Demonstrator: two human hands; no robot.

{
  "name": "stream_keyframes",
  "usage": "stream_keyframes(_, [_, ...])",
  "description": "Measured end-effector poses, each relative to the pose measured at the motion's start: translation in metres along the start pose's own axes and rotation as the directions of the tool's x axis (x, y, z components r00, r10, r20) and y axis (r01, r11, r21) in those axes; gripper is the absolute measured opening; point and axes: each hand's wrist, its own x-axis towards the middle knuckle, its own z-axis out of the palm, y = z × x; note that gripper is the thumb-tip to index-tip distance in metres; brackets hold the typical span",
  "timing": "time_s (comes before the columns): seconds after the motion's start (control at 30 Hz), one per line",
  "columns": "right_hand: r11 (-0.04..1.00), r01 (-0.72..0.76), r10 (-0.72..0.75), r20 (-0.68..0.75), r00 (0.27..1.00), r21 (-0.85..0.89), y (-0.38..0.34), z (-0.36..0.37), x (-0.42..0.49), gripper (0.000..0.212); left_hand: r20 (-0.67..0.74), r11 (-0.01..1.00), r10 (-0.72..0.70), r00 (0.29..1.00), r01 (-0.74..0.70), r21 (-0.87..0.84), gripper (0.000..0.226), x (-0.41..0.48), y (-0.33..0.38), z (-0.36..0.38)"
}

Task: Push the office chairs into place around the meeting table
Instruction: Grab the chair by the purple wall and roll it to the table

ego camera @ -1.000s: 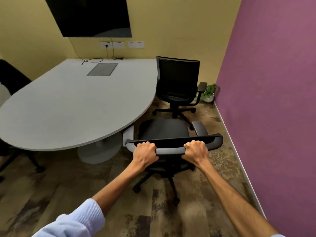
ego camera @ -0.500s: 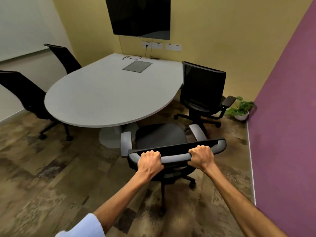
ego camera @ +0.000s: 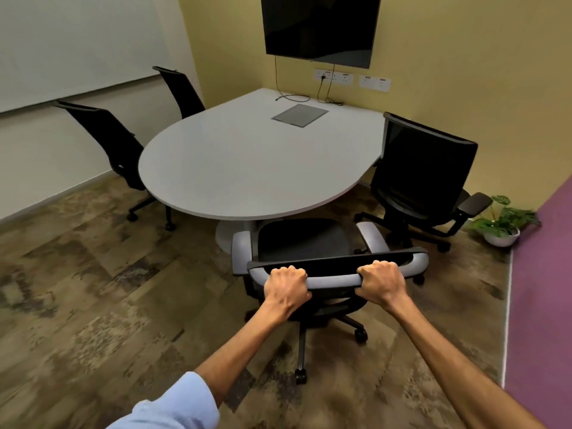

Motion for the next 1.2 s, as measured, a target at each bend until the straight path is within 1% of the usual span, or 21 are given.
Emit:
stream_keyframes(0.07, [0.999,0.035,-0.035,0.026,0.999,0.003,-0.001,0.002,0.019,0.02,0.011,1.0,-0.025,1.0,0.025,-0.003,0.021,0.011,-0.009,0.002])
stream_keyframes(0.1, [1.0,0.024,-0.024,0.003,1.0,0.011,0.001,0.004,0.017,0.02,0.009,1.0,-0.021,1.0,0.021,0.006,0.021,0.013,-0.006,0.001])
stream_keyframes(0.13, [0.999,0.042,-0.042,-0.022,0.999,-0.008,0.003,0.003,0.038,0.02,-0.012,0.999,-0.043,0.999,0.043,-0.022,0.021,0.027,-0.014,0.0])
stream_keyframes(0.17, [0.999,0.039,-0.04,-0.053,0.998,-0.013,0.005,0.004,0.047,0.02,-0.018,0.999,-0.035,0.999,0.034,-0.031,0.021,0.033,-0.016,-0.002])
stream_keyframes(0.2, [1.0,0.025,-0.026,-0.058,0.998,-0.015,0.009,-0.001,0.053,0.02,-0.018,0.999,-0.036,0.999,0.035,-0.024,0.022,0.039,-0.014,-0.008])
stream_keyframes(0.23, [0.998,0.058,-0.059,-0.042,0.997,-0.025,0.006,-0.002,0.074,0.02,-0.02,0.997,-0.078,0.997,0.077,-0.029,0.022,0.05,-0.025,-0.007])
stream_keyframes(0.3, [0.996,0.088,-0.089,-0.039,0.995,-0.035,0.001,-0.003,0.085,0.021,-0.043,0.995,-0.096,0.994,0.095,-0.025,0.022,0.055,-0.032,-0.01])
stream_keyframes(0.33, [0.995,0.101,-0.101,-0.011,0.995,-0.025,0.005,0.005,0.098,0.022,-0.029,0.994,-0.11,0.994,0.109,-0.03,0.022,0.065,-0.033,-0.002])
stream_keyframes(0.4, [0.994,0.106,-0.107,-0.01,0.994,-0.016,0.007,0.012,0.098,0.025,-0.017,0.995,-0.099,0.995,0.098,-0.036,0.021,0.064,-0.032,0.003])
stream_keyframes(0.47, [0.992,0.123,-0.123,-0.006,0.992,-0.001,0.016,0.021,0.119,0.026,0.008,0.992,-0.116,0.993,0.116,-0.043,0.02,0.081,-0.035,0.005])
stream_keyframes(0.5, [0.989,0.15,-0.15,0.0,0.989,0.01,0.024,0.022,0.142,0.026,0.013,0.989,-0.141,0.99,0.141,-0.034,0.02,0.101,-0.036,0.005])
stream_keyframes(0.57, [0.979,0.202,-0.201,-0.051,0.978,0.019,0.031,0.021,0.164,0.026,0.01,0.983,-0.182,0.983,0.182,-0.017,0.02,0.117,-0.039,0.002])
stream_keyframes(0.6, [0.975,0.221,-0.22,-0.042,0.975,0.028,0.032,0.021,0.171,0.026,0.034,0.979,-0.201,0.979,0.202,-0.011,0.019,0.122,-0.039,0.0])
stream_keyframes(0.63, [0.97,0.242,-0.24,-0.054,0.969,0.033,0.036,0.02,0.177,0.027,0.027,0.975,-0.222,0.975,0.222,-0.008,0.017,0.127,-0.038,0.002])
stream_keyframes(0.77, [0.96,0.274,-0.272,-0.045,0.961,0.06,0.039,0.017,0.199,0.028,0.023,0.962,-0.271,0.962,0.271,0.025,0.015,0.146,-0.04,0.001])
stream_keyframes(0.87, [0.95,0.309,-0.303,-0.094,0.948,0.048,0.041,0.017,0.214,0.026,0.018,0.956,-0.29,0.957,0.289,0.051,0.016,0.159,-0.044,0.001])
stream_keyframes(1.03, [0.94,0.339,-0.334,-0.086,0.938,0.046,0.056,0.02,0.232,0.029,-0.003,0.949,-0.308,0.951,0.308,0.065,0.013,0.175,-0.04,0.006])
stream_keyframes(1.2, [0.922,0.382,-0.372,-0.118,0.92,0.066,0.071,0.03,0.237,0.027,-0.027,0.96,-0.276,0.961,0.277,0.048,0.023,0.18,-0.03,0.013])
